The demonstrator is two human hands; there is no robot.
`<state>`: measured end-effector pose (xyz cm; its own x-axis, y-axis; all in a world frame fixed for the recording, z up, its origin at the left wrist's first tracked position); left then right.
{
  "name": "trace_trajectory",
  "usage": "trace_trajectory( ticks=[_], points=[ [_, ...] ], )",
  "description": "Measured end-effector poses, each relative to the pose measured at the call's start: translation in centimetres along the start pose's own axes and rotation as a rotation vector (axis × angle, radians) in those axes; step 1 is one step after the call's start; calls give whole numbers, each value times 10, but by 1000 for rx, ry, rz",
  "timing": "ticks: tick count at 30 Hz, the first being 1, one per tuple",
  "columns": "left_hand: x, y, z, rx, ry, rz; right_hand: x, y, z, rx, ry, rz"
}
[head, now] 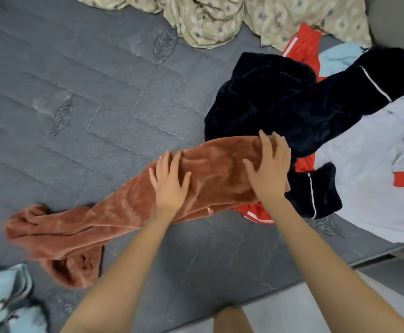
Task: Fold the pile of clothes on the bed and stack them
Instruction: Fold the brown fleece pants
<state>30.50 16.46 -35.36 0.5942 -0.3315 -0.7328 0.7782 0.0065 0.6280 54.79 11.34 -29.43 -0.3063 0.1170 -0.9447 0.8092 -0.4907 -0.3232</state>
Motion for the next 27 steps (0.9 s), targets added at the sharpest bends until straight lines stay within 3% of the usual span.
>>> trace_trajectory(
  ticks=[3, 7, 15, 21, 27],
  points=[
    [-21, -46, 20, -98, 10, 1, 22, -52, 22, -219, -72, 44],
    [-56, -95, 43, -103, 30, -7, 62, -115, 58, -327, -223, 11],
    [-146, -200, 83, -71, 128, -64, 127, -230, 141, -412, -311, 30],
    [-206, -295, 104, -245, 253, 40, 170, -289, 188, -445, -367, 74],
    [-224, -360, 110, -246, 67, 219, 195, -337, 216, -495, -371, 63]
  ],
)
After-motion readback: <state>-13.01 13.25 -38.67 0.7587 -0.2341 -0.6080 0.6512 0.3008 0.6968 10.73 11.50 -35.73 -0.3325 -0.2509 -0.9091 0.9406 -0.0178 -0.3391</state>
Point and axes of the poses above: each hand's wrist, its own z-axis away from the middle knuckle, its own x-axis out of the palm, y = z × x, the point moved 7 cm from there along -z, towards the middle knuckle, and after that the axes turned 11 degrees about z, right-handed, at the moved point
